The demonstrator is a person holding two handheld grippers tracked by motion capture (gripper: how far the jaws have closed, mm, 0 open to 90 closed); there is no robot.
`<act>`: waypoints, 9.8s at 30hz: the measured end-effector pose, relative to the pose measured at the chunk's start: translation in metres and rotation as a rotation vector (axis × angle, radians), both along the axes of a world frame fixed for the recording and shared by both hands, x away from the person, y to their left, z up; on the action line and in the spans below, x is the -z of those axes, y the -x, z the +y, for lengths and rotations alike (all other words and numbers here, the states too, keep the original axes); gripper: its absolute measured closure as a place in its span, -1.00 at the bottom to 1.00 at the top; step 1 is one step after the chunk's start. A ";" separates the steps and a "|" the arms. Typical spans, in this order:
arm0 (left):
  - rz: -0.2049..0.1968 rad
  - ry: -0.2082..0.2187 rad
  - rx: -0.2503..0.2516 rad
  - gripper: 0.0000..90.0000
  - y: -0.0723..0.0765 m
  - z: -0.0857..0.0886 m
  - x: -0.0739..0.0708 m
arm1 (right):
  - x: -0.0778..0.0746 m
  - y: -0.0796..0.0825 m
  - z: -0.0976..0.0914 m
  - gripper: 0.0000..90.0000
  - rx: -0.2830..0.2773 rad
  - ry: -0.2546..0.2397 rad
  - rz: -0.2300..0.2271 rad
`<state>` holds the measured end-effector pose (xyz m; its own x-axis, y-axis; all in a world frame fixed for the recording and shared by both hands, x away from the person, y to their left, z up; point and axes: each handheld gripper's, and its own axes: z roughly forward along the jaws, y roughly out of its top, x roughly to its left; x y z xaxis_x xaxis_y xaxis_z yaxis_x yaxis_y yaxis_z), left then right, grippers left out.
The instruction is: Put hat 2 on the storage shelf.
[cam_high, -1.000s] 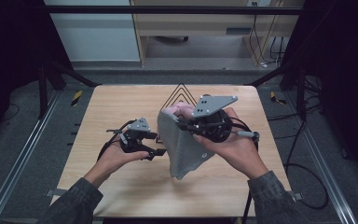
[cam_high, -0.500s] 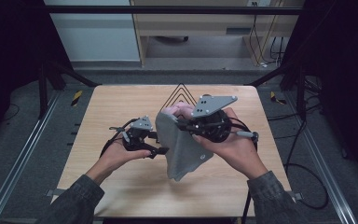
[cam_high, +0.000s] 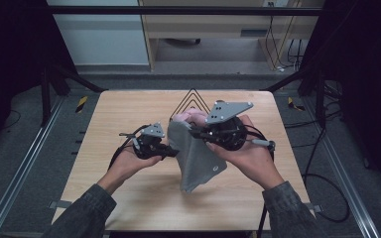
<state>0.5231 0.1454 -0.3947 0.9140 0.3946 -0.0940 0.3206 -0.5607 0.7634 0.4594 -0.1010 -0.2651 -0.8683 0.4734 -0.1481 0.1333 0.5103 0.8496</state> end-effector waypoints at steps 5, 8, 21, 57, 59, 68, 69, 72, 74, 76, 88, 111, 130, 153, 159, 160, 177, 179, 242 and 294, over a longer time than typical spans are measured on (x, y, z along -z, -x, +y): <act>-0.019 -0.017 0.001 0.95 0.004 0.003 -0.011 | 0.007 -0.005 -0.011 0.93 0.036 -0.015 0.015; -0.036 -0.034 -0.009 0.96 0.006 0.008 -0.022 | 0.011 -0.010 -0.019 0.93 0.066 -0.038 0.026; -0.095 -0.133 0.027 0.97 0.012 0.012 -0.075 | 0.006 -0.016 -0.045 0.93 0.116 -0.096 0.026; -0.183 -0.051 -0.106 0.97 -0.032 0.009 -0.175 | -0.064 -0.075 -0.072 0.93 0.237 -0.252 -0.027; -0.183 -0.039 -0.115 0.97 -0.037 0.009 -0.177 | -0.066 -0.080 -0.073 0.93 0.241 -0.247 -0.033; -0.208 -0.012 -0.169 0.97 -0.051 0.008 -0.183 | -0.071 -0.098 -0.075 0.93 0.272 -0.282 -0.048; -0.213 -0.004 -0.182 0.97 -0.052 0.008 -0.183 | -0.071 -0.100 -0.076 0.93 0.273 -0.288 -0.050; -0.216 0.004 -0.219 0.97 -0.057 0.006 -0.184 | -0.070 -0.105 -0.077 0.93 0.285 -0.318 -0.053; -0.221 0.001 -0.223 0.97 -0.059 0.005 -0.184 | -0.068 -0.110 -0.077 0.93 0.300 -0.326 -0.055; -0.228 0.000 -0.241 0.97 -0.064 0.005 -0.185 | -0.067 -0.112 -0.077 0.93 0.305 -0.333 -0.056; -0.280 0.002 -0.269 0.97 -0.081 -0.007 -0.192 | -0.060 -0.130 -0.084 0.93 0.350 -0.394 -0.052; -0.258 -0.053 -0.309 0.97 -0.117 -0.004 -0.138 | -0.014 -0.166 -0.071 0.93 0.368 -0.356 0.018; -0.205 -0.077 -0.282 0.97 -0.107 0.003 -0.101 | 0.022 -0.163 -0.064 0.93 0.353 -0.272 0.079; -0.132 -0.081 -0.295 0.97 -0.102 0.013 -0.052 | 0.059 -0.159 -0.053 0.93 0.336 -0.197 0.140; -0.117 -0.090 -0.296 0.97 -0.099 0.015 -0.041 | 0.068 -0.156 -0.055 0.93 0.335 -0.189 0.162; -0.114 -0.091 -0.298 0.97 -0.099 0.015 -0.039 | 0.070 -0.156 -0.055 0.93 0.331 -0.191 0.158; -0.076 -0.081 -0.300 0.97 -0.094 0.020 -0.016 | 0.091 -0.153 -0.047 0.92 0.338 -0.170 0.189; -0.086 -0.095 -0.294 0.97 -0.090 0.019 -0.015 | 0.093 -0.151 -0.047 0.92 0.344 -0.173 0.200; -0.153 -0.083 -0.304 -0.94 0.008 0.045 -0.028 | 0.054 -0.064 -0.101 -0.87 0.501 -0.130 0.009; 0.058 -0.301 -0.325 -0.97 0.038 0.085 0.099 | 0.243 -0.022 -0.110 -0.84 0.594 0.072 0.276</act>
